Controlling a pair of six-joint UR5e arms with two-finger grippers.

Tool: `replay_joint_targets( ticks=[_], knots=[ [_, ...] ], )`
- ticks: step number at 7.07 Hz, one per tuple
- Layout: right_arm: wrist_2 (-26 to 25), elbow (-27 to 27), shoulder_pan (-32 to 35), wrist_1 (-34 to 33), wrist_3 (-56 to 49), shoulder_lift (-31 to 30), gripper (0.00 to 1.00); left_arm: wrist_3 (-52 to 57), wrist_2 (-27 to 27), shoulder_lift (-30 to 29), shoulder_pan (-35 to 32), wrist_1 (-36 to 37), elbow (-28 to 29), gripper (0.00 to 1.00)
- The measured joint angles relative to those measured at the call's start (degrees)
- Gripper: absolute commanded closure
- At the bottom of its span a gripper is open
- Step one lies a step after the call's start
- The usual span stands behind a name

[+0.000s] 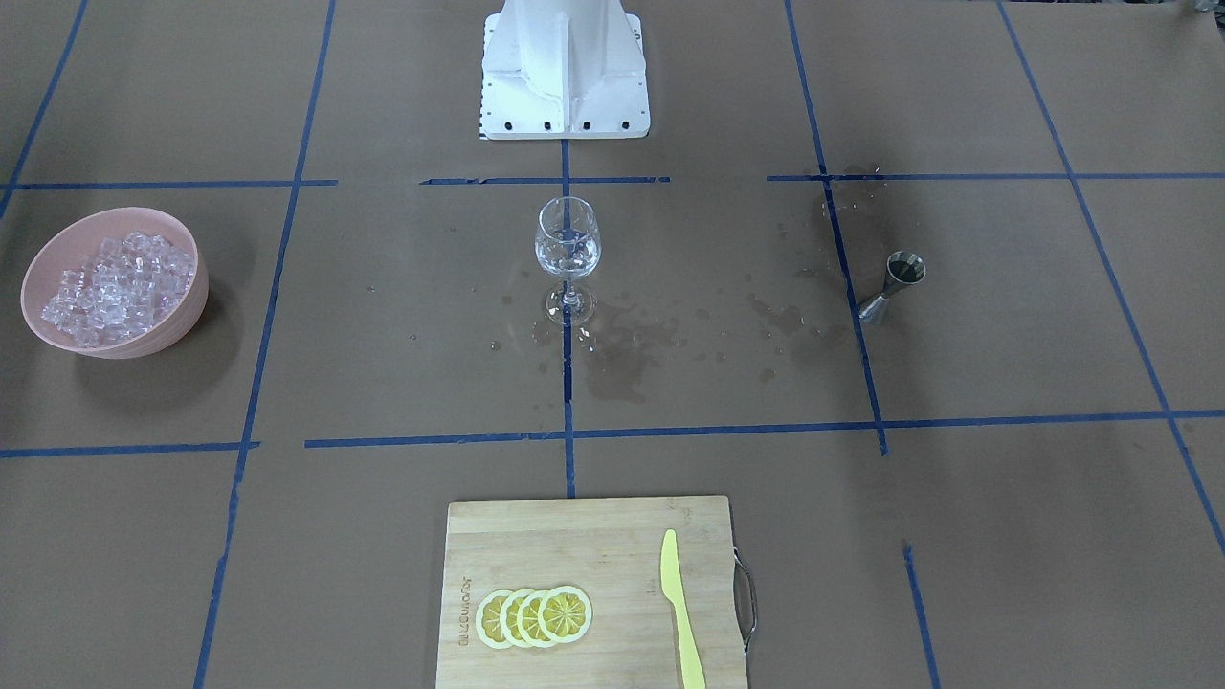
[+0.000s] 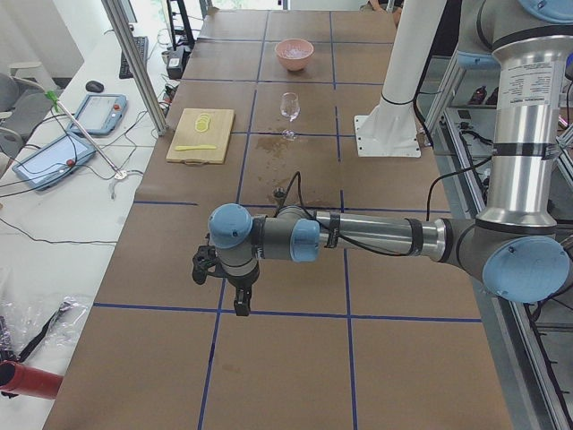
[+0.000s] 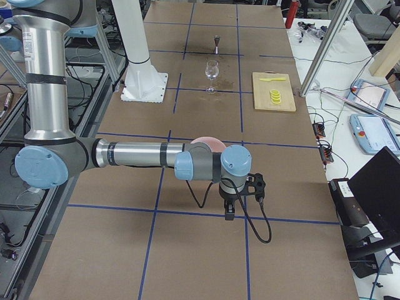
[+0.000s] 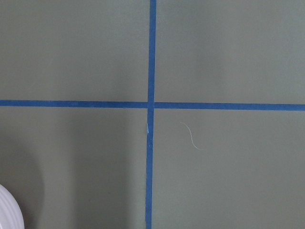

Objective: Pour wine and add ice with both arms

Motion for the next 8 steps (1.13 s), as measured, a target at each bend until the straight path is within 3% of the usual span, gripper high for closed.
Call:
replay_joint_targets(
  ticks=[4, 8],
  knots=[
    [0.1, 1.1, 0.1, 0.1, -0.1, -0.1, 0.00, -0.2, -0.3, -1.1, 0.0, -0.2, -2.4, 0.00],
    [0.3, 2.6, 0.1, 0.0, 0.0, -0.3, 0.00, -0.4, -0.5, -9.3, 0.6, -1.5, -3.6, 0.00]
  ],
)
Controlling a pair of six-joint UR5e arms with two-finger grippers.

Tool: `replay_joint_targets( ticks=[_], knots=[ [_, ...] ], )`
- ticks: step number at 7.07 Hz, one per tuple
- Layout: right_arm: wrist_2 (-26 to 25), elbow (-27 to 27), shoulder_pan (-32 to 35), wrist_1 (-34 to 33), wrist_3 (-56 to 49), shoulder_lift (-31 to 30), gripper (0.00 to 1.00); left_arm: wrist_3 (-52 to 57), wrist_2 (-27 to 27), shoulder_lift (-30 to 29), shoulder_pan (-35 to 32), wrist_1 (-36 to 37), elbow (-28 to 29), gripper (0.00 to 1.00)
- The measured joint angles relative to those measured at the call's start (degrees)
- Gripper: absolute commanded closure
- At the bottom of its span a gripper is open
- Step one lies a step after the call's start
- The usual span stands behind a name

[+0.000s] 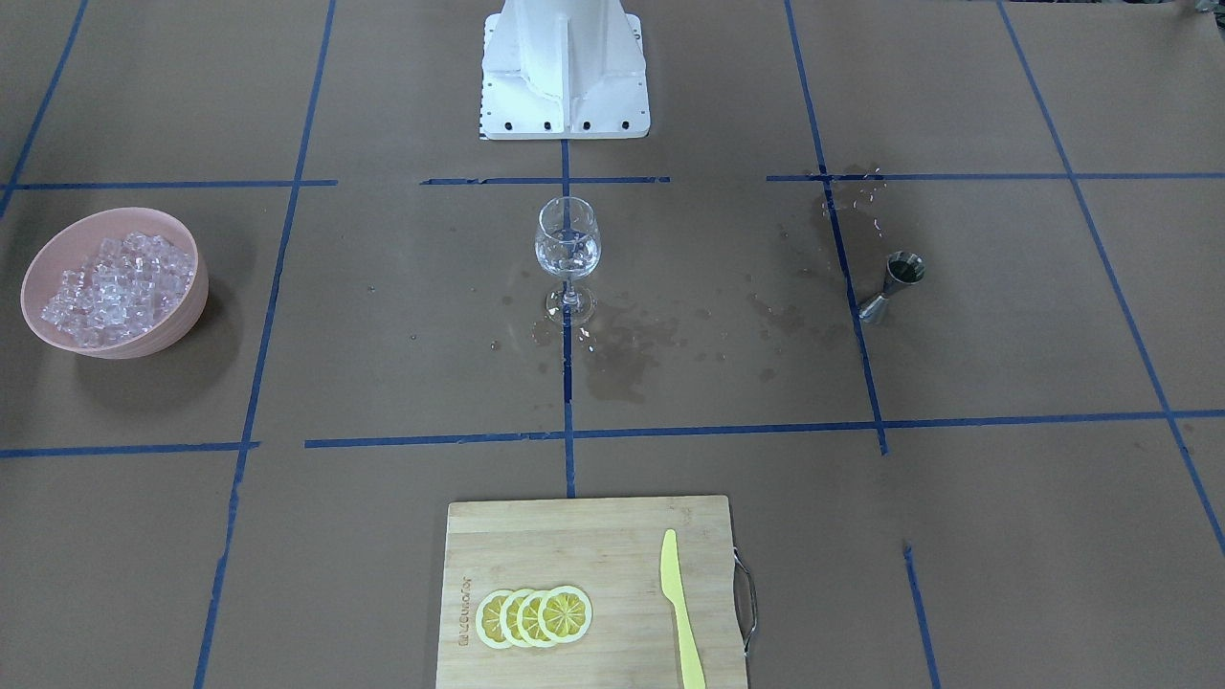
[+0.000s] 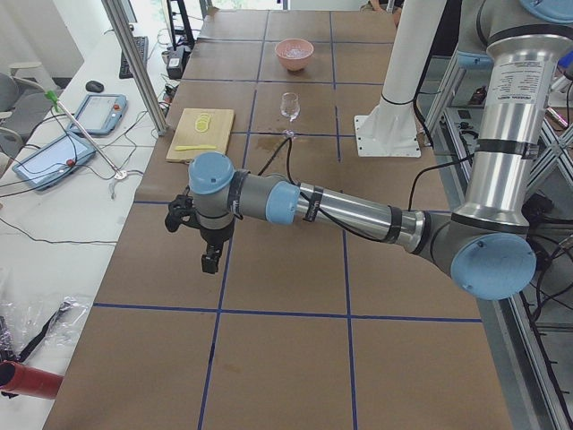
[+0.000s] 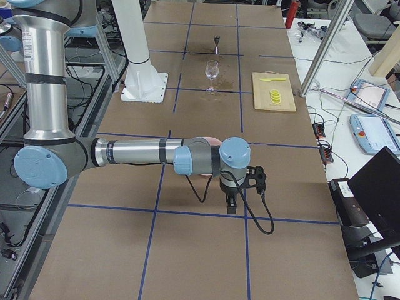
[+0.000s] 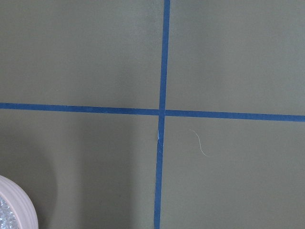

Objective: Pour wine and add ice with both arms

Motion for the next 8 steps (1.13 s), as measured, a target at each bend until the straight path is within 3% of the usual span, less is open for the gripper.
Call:
replay_joint_targets(
  ticks=[4, 6, 8],
  knots=[
    [-0.2, 0.1, 0.0, 0.0, 0.0, -0.1, 0.00, -2.5, -4.2, -5.5, 2.3, -0.6, -2.5, 0.00],
    [-0.3, 0.2, 0.0, -0.1, -0.1, 0.0, 0.00, -8.1, -2.9, -2.0, 3.6, -1.4, -9.3, 0.00],
    [-0.5, 1.1, -0.2, -0.2, 0.0, 0.5, 0.00, -17.7, -0.5, 5.0, 8.4, -9.0, -16.1, 0.00]
  ],
)
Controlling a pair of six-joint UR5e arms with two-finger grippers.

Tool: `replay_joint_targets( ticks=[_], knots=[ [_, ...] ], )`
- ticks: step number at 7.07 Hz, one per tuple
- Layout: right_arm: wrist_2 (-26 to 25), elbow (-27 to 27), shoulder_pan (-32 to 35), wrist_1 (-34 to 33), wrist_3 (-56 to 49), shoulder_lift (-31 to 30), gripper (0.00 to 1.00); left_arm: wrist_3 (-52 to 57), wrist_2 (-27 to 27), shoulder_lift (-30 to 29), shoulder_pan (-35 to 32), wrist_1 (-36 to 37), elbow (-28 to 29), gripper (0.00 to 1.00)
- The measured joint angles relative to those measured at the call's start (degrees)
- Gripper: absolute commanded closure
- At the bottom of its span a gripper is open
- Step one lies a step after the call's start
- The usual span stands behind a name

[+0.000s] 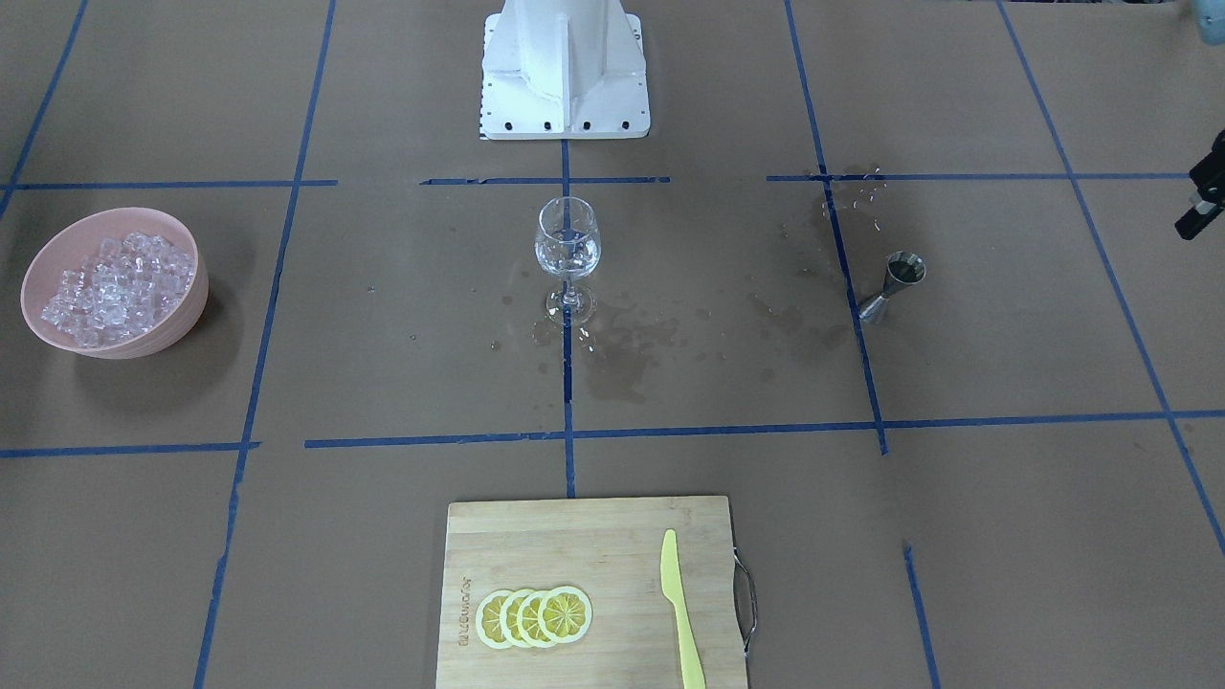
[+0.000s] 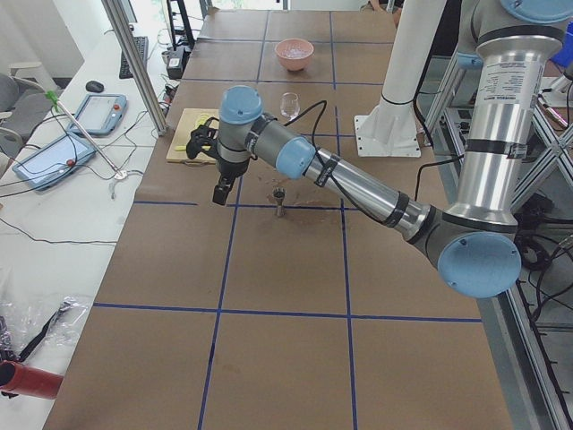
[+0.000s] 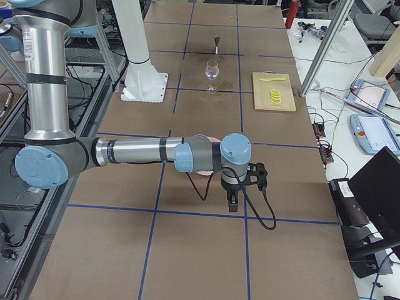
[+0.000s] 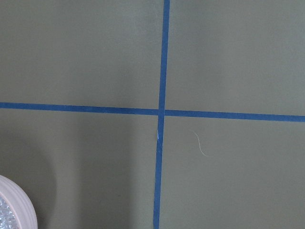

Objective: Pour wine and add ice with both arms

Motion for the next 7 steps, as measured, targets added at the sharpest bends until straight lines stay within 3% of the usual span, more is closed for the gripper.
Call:
replay_joint_targets(
  ticks=[2, 4, 7],
  knots=[
    [0.2, 0.3, -0.3, 0.0, 0.1, 0.4, 0.00, -15.7, 5.4, 8.2, 7.5, -15.1, -4.1, 0.00],
    [0.3, 0.2, -1.2, 0.2, 0.2, 0.3, 0.00, -29.6, 15.1, 17.9, 17.3, -31.7, -6.9, 0.00],
    [1.1, 0.3, -1.5, 0.0, 0.2, 0.3, 0.00, -45.6, 33.3, 24.7, 35.5, -38.8, -11.2, 0.00]
  ],
)
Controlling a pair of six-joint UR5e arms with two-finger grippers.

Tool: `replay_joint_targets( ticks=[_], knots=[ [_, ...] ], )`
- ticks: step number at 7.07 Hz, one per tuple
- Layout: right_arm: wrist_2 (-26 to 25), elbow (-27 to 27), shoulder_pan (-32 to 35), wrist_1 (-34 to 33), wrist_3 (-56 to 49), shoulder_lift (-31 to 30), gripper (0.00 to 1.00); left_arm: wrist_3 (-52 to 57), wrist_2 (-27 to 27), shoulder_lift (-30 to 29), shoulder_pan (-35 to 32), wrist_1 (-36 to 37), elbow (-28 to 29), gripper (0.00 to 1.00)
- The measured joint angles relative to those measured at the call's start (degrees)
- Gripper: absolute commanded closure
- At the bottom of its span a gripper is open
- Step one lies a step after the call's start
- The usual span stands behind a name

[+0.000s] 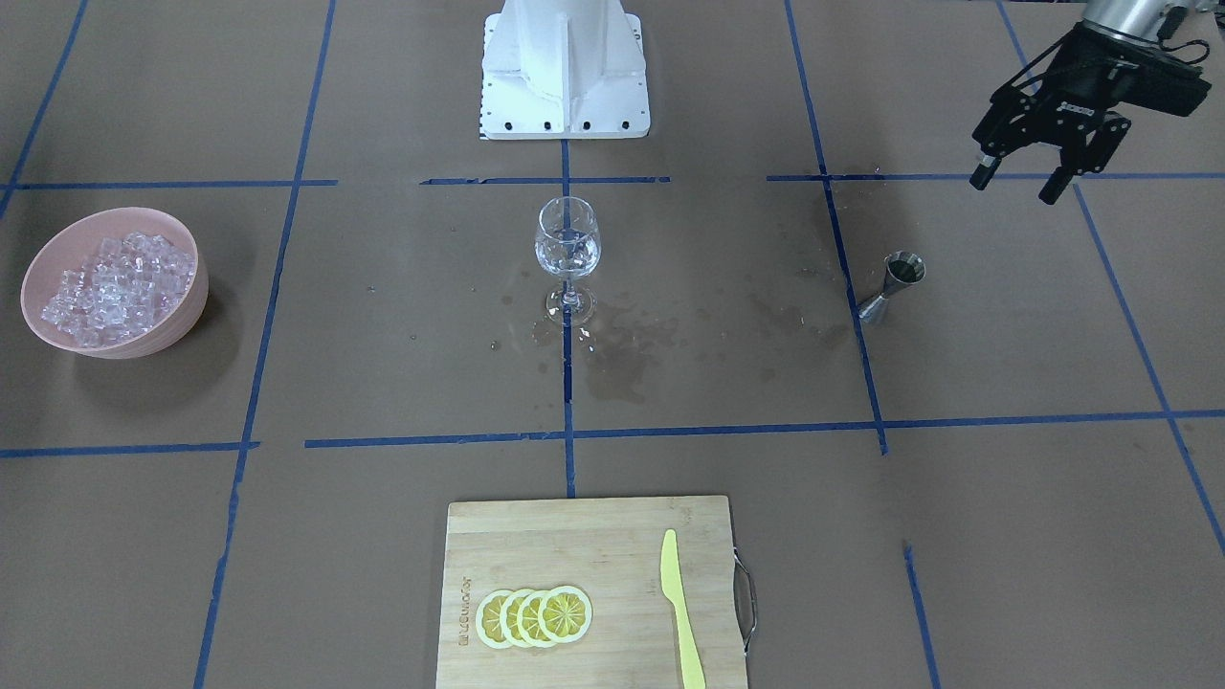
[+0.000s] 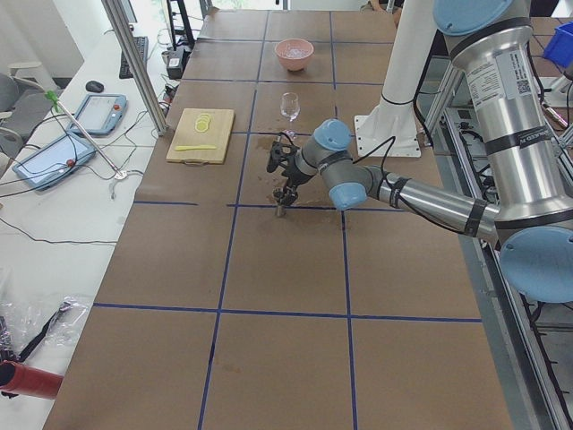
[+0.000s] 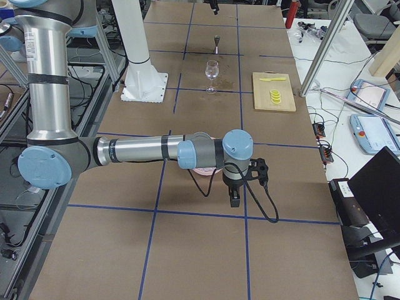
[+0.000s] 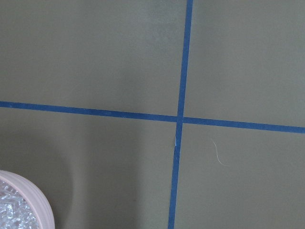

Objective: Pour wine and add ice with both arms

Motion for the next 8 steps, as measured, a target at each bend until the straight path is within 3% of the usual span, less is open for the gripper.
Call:
replay_joint_targets(
  ticks=[2, 4, 6, 8],
  knots=[
    [1.3, 0.7, 0.0, 0.2, 3.2, -0.1, 0.00, -10.6, 15.8, 1.6, 14.1, -0.4, -2.2, 0.00],
    [1.6, 5.0, -0.5, 1.3, 13.6, -0.9, 0.00, -18.4, 33.4, 2.7, 27.0, 0.1, -2.5, 0.00],
    [1.3, 9.3, -1.9, 1.7, 17.7, -2.2, 0.00, -24.6, 47.1, 3.2, 35.4, 6.4, -2.5, 0.00],
    [0.2, 14.4, -5.1, 1.8, 24.0, -4.3, 0.00, -29.8, 56.8, 2.2, 39.9, 15.0, -1.8, 0.00]
  ],
)
